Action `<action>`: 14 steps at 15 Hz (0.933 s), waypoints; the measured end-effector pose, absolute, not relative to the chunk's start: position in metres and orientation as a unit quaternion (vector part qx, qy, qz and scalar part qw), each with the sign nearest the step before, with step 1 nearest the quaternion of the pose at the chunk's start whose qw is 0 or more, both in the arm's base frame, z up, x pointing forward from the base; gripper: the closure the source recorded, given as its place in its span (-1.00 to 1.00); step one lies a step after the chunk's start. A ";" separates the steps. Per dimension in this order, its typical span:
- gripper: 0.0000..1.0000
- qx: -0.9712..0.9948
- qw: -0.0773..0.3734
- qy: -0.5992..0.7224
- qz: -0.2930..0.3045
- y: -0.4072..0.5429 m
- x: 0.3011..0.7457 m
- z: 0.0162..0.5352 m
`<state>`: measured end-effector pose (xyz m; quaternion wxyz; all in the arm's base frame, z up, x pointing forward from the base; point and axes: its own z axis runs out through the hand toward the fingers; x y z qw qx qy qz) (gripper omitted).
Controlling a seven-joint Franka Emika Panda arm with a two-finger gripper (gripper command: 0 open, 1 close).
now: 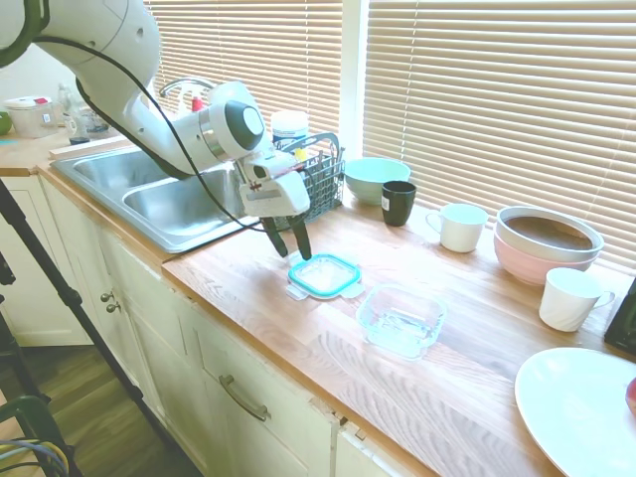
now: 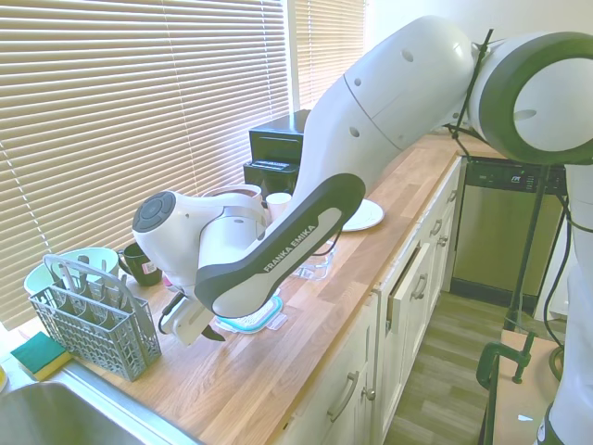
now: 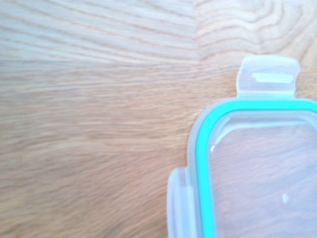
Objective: Cover the lid of the food container
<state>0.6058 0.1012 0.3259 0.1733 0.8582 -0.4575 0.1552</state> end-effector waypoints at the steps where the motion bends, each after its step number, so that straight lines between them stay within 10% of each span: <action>1: -1.00 0.856 0.177 -0.461 0.154 0.096 0.608 0.324; 14: -1.00 0.833 0.273 -0.457 0.155 0.093 0.622 0.309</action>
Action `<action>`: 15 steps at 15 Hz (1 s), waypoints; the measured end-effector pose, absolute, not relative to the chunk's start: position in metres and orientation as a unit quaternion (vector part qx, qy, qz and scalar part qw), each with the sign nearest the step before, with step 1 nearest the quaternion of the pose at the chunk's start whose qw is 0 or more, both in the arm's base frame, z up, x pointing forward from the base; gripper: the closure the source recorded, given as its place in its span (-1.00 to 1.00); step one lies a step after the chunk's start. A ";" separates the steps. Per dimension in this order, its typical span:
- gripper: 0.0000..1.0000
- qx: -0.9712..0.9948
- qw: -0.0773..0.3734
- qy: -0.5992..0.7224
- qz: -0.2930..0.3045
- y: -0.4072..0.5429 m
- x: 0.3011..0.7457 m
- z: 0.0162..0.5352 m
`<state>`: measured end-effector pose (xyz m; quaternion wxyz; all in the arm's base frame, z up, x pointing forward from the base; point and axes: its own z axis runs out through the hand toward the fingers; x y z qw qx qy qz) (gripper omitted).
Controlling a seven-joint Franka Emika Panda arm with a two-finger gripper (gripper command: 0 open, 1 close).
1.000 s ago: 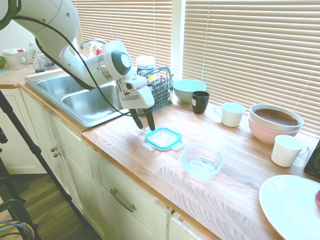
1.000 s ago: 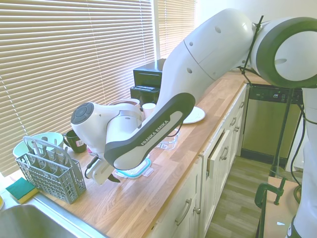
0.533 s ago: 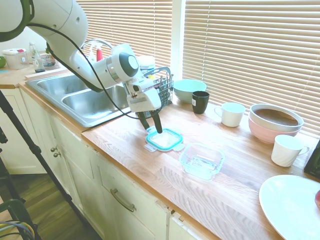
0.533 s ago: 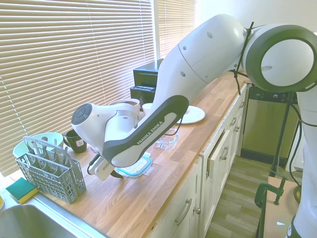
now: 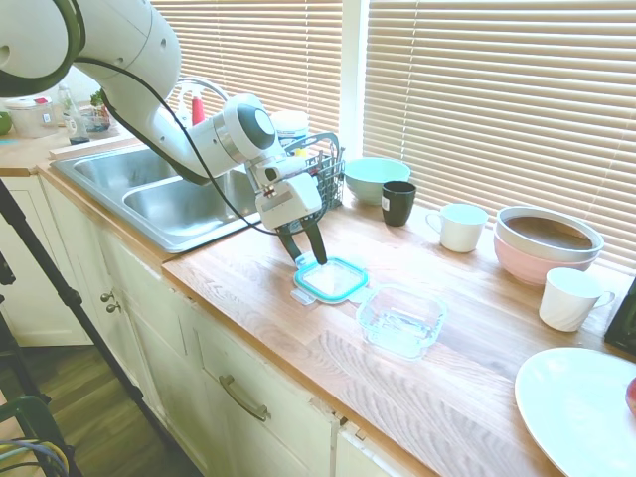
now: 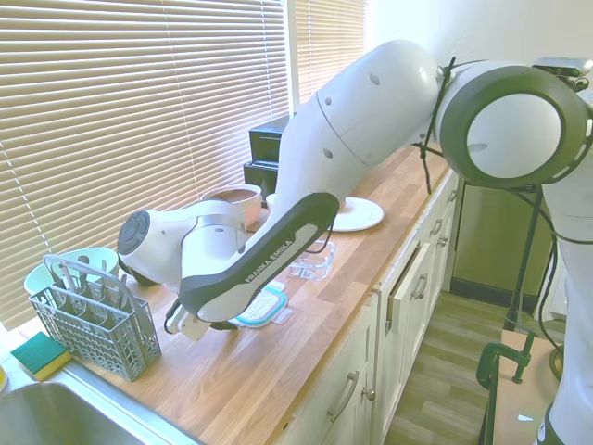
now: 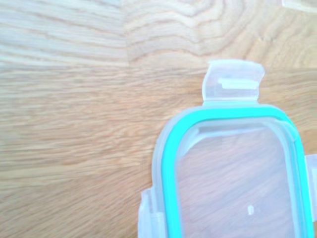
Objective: Cover the lid of the food container
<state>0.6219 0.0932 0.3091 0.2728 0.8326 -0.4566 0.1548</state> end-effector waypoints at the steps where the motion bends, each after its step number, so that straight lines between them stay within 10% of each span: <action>1: -1.00 0.831 0.278 -0.455 0.155 0.094 0.623 0.308; 4: -1.00 0.829 0.290 -0.453 0.154 0.094 0.624 0.307; 5: 1.00 0.829 0.291 -0.452 0.155 0.093 0.624 0.306; 15: 1.00 0.827 0.313 -0.441 0.156 0.091 0.623 0.298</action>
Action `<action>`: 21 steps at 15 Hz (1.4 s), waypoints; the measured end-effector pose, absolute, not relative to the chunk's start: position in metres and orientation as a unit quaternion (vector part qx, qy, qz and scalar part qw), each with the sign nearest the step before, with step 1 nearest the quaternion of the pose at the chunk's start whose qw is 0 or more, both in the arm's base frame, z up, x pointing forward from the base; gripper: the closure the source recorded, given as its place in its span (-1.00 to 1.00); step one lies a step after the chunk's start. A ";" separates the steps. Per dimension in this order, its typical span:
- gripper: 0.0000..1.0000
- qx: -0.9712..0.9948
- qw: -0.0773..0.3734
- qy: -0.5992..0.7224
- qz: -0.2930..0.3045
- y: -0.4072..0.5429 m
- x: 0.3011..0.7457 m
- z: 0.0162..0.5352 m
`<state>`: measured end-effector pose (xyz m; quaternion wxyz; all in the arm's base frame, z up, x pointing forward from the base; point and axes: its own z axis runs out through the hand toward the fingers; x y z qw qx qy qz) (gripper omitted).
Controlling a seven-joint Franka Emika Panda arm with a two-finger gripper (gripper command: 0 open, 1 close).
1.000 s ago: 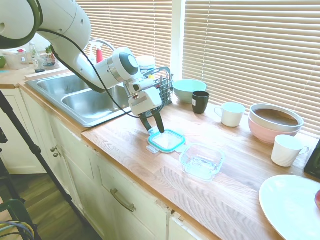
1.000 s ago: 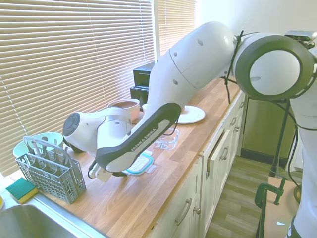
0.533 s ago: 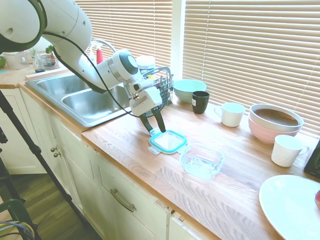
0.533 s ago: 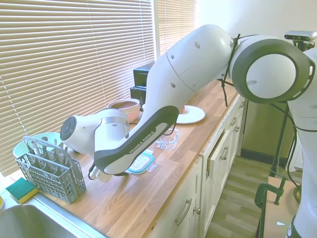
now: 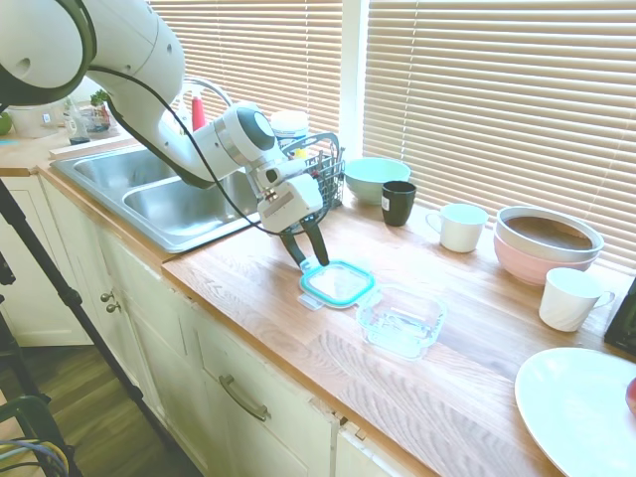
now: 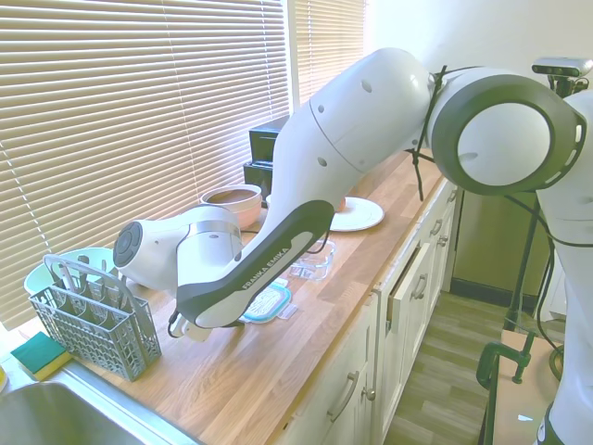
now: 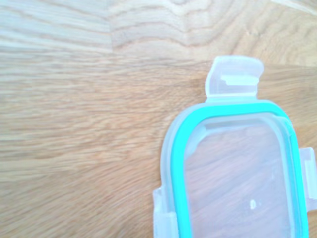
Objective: Cover the lid of the food container
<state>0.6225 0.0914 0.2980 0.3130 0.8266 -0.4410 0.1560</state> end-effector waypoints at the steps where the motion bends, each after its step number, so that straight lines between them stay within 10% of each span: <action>1: 1.00 0.826 0.316 -0.439 0.156 0.091 0.622 0.296; 21: 1.00 0.837 0.304 -0.415 0.186 0.124 0.617 0.322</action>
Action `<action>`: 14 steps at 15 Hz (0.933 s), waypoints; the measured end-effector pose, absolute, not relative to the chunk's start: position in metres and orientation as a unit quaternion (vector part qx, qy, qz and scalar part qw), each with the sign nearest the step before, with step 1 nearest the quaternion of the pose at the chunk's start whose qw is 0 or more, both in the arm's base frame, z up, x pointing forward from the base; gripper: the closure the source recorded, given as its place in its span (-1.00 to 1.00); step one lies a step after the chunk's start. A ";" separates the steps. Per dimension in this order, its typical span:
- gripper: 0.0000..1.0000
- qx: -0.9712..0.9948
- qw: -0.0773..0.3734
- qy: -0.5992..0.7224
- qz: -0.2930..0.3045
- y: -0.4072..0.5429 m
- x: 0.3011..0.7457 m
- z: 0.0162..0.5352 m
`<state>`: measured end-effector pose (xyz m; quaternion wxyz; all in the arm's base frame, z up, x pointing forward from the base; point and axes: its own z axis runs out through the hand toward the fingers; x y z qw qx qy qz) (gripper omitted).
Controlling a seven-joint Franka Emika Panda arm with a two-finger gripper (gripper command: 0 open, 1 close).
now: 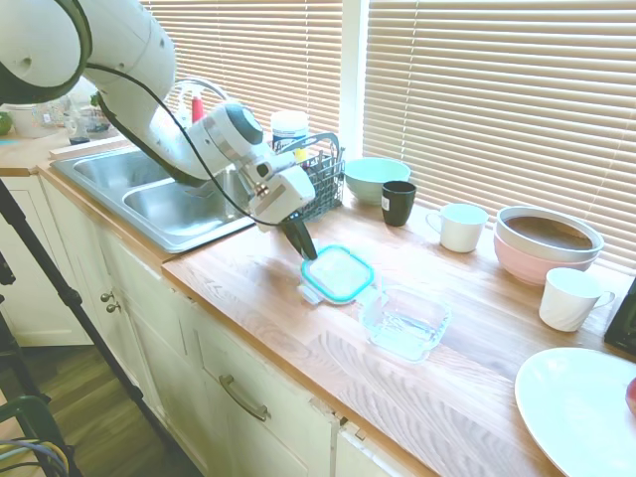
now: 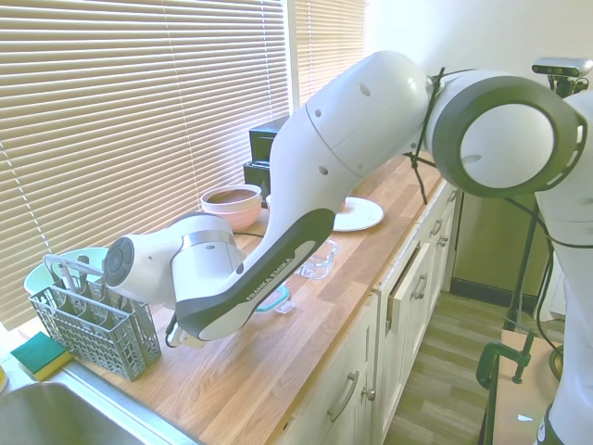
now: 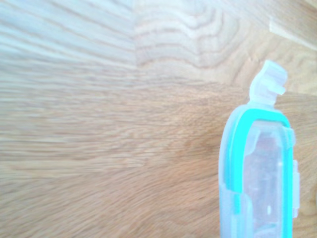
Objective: Cover the lid of the food container
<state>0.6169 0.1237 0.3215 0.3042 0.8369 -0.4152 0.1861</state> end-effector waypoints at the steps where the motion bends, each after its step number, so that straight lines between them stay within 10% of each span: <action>1: 1.00 0.840 0.295 -0.416 0.184 0.129 0.615 0.330; 14: 1.00 0.882 0.168 -0.423 0.120 0.110 0.591 0.448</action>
